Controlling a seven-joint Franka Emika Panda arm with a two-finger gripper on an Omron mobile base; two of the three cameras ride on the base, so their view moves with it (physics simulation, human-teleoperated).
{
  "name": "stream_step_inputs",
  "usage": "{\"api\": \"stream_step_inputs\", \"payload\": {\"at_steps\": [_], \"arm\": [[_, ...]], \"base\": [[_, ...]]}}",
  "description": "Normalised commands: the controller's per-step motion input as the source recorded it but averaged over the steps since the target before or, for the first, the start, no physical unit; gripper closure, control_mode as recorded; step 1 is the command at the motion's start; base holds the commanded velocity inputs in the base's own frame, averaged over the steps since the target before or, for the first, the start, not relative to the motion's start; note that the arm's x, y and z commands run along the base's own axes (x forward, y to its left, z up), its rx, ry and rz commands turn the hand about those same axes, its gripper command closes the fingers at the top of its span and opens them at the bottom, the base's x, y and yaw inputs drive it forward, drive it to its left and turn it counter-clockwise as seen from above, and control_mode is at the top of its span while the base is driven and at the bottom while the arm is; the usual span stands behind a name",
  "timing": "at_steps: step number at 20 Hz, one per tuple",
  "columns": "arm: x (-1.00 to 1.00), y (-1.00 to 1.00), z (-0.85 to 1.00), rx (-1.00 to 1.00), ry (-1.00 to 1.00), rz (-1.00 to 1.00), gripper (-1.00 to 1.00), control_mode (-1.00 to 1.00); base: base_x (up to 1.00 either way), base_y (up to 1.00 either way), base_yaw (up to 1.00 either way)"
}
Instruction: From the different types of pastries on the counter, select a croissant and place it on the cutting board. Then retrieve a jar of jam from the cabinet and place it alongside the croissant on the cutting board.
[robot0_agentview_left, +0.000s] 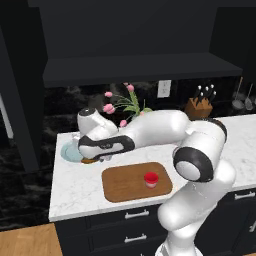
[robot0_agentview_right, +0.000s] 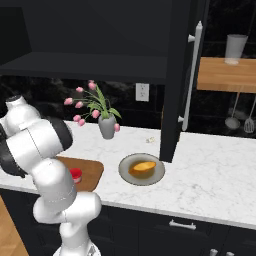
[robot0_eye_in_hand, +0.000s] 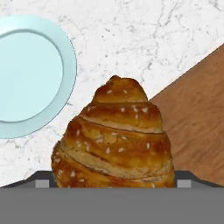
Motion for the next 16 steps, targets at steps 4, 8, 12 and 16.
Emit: {"api": "stream_step_inputs", "payload": {"at_steps": [4, 8, 12, 16], "arm": [[-0.79, -0.51, 0.67, 0.14, -0.06, 0.0, 1.0, -1.0], [-0.65, -0.2, -0.19, 0.06, -0.03, 0.0, 1.0, -1.0], [-0.26, -0.72, -0.48, 0.0, 0.02, 0.0, 1.0, -1.0], [0.22, -0.34, -0.01, 0.0, 0.04, 0.0, 1.0, -1.0]], "base": [[0.0, 0.0, 0.0], [0.0, 0.0, 0.0], [0.0, 0.0, 0.0], [0.0, 0.0, 0.0]]}}
